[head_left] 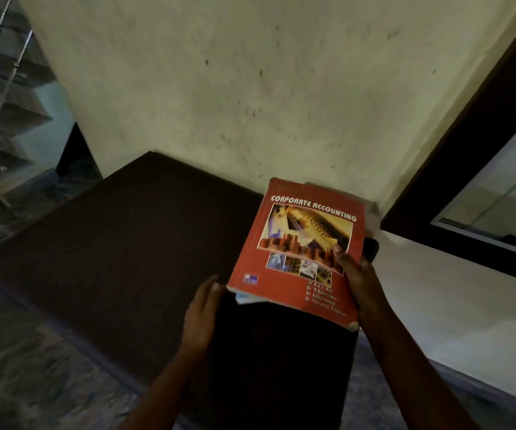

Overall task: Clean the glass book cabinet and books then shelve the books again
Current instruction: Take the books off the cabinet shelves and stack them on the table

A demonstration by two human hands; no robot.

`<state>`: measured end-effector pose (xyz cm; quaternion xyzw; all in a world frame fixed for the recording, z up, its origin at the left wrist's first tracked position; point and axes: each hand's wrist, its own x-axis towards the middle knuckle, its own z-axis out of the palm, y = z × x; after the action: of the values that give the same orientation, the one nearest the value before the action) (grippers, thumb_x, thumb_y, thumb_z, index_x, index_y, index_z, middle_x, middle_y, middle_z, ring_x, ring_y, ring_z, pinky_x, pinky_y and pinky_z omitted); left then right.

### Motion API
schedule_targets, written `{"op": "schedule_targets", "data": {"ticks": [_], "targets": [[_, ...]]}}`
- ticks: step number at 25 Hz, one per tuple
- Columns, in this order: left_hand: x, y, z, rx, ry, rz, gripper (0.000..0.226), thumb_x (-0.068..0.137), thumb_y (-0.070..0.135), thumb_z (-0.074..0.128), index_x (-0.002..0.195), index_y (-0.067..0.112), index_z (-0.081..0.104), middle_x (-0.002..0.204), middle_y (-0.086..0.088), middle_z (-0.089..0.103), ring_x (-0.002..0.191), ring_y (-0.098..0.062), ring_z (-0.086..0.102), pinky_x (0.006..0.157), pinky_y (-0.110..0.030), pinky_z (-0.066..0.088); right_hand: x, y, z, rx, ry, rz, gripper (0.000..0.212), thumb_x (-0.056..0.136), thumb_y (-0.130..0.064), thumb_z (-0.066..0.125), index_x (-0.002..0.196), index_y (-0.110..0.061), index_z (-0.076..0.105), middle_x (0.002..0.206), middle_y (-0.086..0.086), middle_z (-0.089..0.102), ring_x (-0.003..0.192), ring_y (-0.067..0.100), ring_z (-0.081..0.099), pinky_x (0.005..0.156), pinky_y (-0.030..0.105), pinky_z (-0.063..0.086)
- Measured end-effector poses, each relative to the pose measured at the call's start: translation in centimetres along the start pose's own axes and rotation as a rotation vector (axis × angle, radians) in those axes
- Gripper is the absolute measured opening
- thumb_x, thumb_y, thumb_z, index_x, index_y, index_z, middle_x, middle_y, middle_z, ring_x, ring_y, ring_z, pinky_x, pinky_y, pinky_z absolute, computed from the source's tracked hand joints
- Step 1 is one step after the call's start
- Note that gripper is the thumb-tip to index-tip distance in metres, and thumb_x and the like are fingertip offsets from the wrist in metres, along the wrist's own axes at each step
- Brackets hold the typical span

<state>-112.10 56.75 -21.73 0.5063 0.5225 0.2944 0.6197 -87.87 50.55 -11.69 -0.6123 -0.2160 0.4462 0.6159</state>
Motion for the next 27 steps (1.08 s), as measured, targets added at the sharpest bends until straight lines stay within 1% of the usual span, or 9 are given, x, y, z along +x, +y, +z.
{"op": "schedule_targets", "data": {"ticks": [2, 4, 6, 9, 13, 18, 23, 25, 27], "targets": [[0.0, 3.9, 0.3, -0.537, -0.254, -0.291, 0.043, 0.093, 0.052, 0.037, 0.12, 0.023, 0.052, 0.124, -0.018, 0.06, 0.107, -0.031, 0.062, 0.09, -0.05, 0.047, -0.4, 1.6, -0.3, -0.028, -0.061, 0.051, 0.052, 0.076, -0.038, 0.072, 0.121, -0.017, 0.056, 0.099, 0.014, 0.07, 0.081, 0.029, 0.07, 0.065, 0.037, 0.056], [0.0, 6.4, 0.4, -0.588, -0.351, -0.458, 0.056, 0.087, 0.061, 0.04, 0.12, 0.017, 0.051, 0.118, -0.022, 0.063, 0.103, -0.037, 0.063, 0.084, -0.05, 0.051, -1.0, 3.3, -0.3, -0.029, -0.108, 0.091, 0.045, 0.08, -0.034, 0.069, 0.12, -0.018, 0.056, 0.099, 0.013, 0.071, 0.081, 0.028, 0.07, 0.062, 0.035, 0.056], [-0.1, 6.5, 0.6, -0.568, -0.332, -0.486, 0.057, 0.085, 0.058, 0.046, 0.122, 0.015, 0.052, 0.108, -0.021, 0.068, 0.09, -0.035, 0.068, 0.073, -0.047, 0.056, -1.2, 4.0, -0.2, -0.036, -0.106, 0.115, 0.029, 0.087, -0.026, 0.059, 0.116, -0.021, 0.056, 0.095, 0.01, 0.072, 0.077, 0.025, 0.071, 0.059, 0.033, 0.056], [-0.2, 5.5, 0.7, -0.524, -0.202, -0.375, 0.043, 0.091, 0.045, 0.051, 0.124, 0.019, 0.049, 0.106, -0.018, 0.068, 0.089, -0.035, 0.068, 0.073, -0.05, 0.056, -0.8, 3.6, -0.5, -0.099, -0.127, 0.177, 0.029, 0.087, -0.029, 0.059, 0.115, -0.024, 0.054, 0.097, 0.011, 0.071, 0.08, 0.028, 0.07, 0.065, 0.036, 0.056], [-0.7, 6.1, -0.2, -0.535, -0.107, -0.15, 0.031, 0.089, 0.031, 0.052, 0.115, 0.014, 0.048, 0.099, -0.017, 0.067, 0.075, -0.029, 0.069, 0.062, -0.045, 0.058, 1.0, 1.3, -0.9, -0.095, -0.101, 0.141, 0.027, 0.086, -0.026, 0.061, 0.112, -0.021, 0.057, 0.097, 0.012, 0.07, 0.079, 0.028, 0.069, 0.069, 0.039, 0.057], [-1.3, 6.8, -1.8, -0.541, -0.01, -0.059, 0.012, 0.095, 0.026, 0.046, 0.101, 0.018, 0.054, 0.086, -0.014, 0.07, 0.066, -0.026, 0.07, 0.054, -0.042, 0.057, 7.5, -2.0, -1.4, -0.133, -0.074, 0.147, 0.027, 0.088, -0.023, 0.061, 0.114, -0.016, 0.058, 0.083, 0.006, 0.072, 0.067, 0.022, 0.069, 0.057, 0.032, 0.055], [-2.1, 6.5, -2.3, -0.495, 0.088, -0.017, 0.012, 0.096, 0.022, 0.045, 0.1, 0.017, 0.055, 0.09, -0.015, 0.068, 0.063, -0.023, 0.069, 0.053, -0.04, 0.058, 8.8, 1.4, -2.0, -0.855, 0.135, -0.066, 0.041, 0.089, -0.028, 0.06, 0.127, -0.016, 0.051, 0.128, 0.012, 0.055, 0.108, 0.027, 0.057, 0.087, 0.033, 0.045], [-2.7, 6.3, -2.7, -0.466, 0.091, -0.035, 0.014, 0.096, 0.025, 0.046, 0.103, 0.019, 0.056, 0.099, -0.019, 0.066, 0.068, -0.026, 0.069, 0.06, -0.044, 0.058, 4.8, 3.3, -1.3, -0.896, 0.203, -0.129, 0.051, 0.088, -0.026, 0.062, 0.134, -0.013, 0.044, 0.139, 0.012, 0.042, 0.12, 0.027, 0.049, 0.094, 0.036, 0.043], [-3.7, 6.0, -3.3, -0.504, 0.098, -0.022, 0.016, 0.094, 0.026, 0.047, 0.102, 0.019, 0.058, 0.103, -0.021, 0.065, 0.07, -0.027, 0.069, 0.063, -0.047, 0.057, -0.4, 5.7, 0.0, -0.821, 0.189, -0.275, 0.046, 0.087, -0.022, 0.063, 0.13, -0.015, 0.048, 0.14, 0.008, 0.038, 0.126, 0.023, 0.043, 0.098, 0.035, 0.041]]}}
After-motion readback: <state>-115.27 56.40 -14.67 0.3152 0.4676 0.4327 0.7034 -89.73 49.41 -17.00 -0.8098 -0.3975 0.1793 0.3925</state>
